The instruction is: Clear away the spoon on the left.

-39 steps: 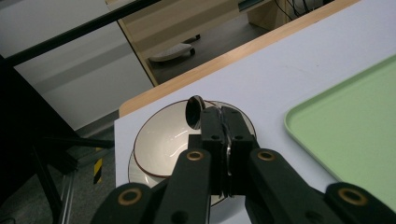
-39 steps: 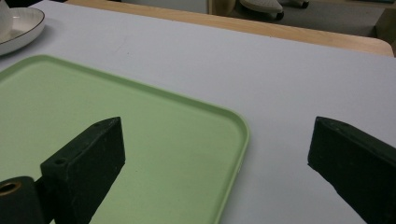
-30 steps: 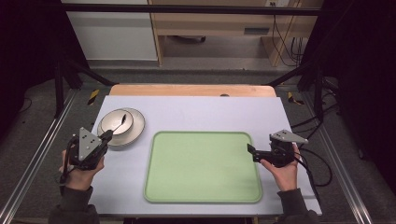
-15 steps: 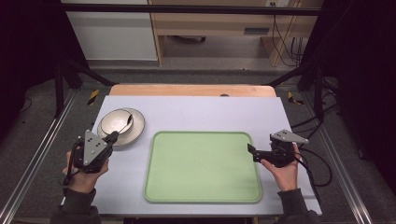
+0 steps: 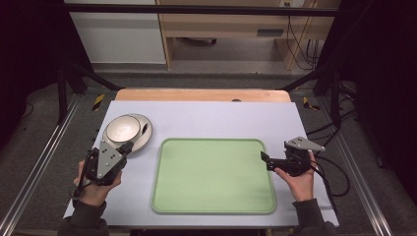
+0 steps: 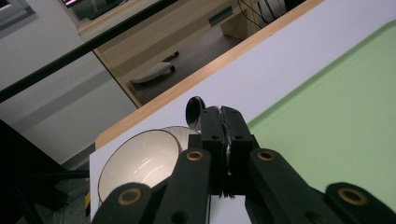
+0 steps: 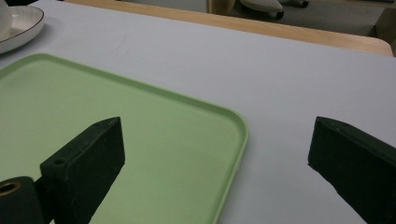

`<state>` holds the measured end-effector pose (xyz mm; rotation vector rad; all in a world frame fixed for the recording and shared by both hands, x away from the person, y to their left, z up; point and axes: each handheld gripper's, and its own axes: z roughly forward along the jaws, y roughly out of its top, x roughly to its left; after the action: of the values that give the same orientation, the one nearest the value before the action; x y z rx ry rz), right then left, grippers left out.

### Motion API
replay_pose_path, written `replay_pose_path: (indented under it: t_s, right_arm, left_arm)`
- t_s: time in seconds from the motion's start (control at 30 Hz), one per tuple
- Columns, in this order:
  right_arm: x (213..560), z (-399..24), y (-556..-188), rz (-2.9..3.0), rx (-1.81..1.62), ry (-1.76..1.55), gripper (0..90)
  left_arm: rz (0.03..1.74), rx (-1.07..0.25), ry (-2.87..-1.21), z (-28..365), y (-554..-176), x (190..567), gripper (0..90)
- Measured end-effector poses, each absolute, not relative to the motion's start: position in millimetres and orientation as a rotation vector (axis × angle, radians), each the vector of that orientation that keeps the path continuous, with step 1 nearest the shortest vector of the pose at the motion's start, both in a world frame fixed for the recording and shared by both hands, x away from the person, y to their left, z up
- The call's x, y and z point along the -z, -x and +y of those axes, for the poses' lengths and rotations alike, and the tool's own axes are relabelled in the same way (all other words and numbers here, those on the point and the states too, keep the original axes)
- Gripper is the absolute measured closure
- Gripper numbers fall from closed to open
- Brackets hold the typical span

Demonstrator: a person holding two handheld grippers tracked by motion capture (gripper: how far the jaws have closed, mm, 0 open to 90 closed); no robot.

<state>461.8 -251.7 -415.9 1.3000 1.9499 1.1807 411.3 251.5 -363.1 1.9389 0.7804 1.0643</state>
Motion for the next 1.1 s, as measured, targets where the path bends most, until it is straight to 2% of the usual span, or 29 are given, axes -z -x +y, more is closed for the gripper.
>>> replay_pose_path:
  t_s: [1.1]
  right_arm:
    - [415.6, -252.1, -461.4, 1.951, -1.175, -1.300, 4.0]
  left_arm:
    - [0.680, -0.975, -2.059, 216.7, -403.3, 379.6, 88.8]
